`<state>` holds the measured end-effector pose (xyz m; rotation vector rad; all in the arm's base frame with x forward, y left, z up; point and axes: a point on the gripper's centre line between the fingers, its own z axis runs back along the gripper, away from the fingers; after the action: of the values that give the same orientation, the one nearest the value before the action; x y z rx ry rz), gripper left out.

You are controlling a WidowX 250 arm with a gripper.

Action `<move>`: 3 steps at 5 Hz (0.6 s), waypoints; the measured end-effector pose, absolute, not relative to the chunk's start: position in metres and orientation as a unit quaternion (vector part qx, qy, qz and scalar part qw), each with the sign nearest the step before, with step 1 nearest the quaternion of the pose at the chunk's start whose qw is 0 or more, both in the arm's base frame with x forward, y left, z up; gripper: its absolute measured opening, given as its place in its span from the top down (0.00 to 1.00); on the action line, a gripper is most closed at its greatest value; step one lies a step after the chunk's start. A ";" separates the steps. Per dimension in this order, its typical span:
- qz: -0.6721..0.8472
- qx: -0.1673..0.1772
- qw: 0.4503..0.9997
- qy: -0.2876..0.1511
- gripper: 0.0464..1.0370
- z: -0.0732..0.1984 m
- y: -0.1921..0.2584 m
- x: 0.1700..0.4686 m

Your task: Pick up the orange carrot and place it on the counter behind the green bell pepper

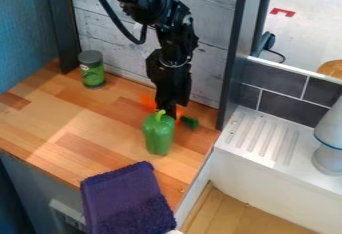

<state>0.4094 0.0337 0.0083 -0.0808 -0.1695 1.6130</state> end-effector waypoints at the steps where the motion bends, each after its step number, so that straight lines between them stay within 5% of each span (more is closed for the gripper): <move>1: 0.724 -0.033 0.685 -0.074 0.03 0.008 0.034 0.408; 3: 0.725 -0.029 0.684 -0.074 0.04 0.007 0.035 0.406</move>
<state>0.4063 0.0348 0.0067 -0.0648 -0.1648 1.6255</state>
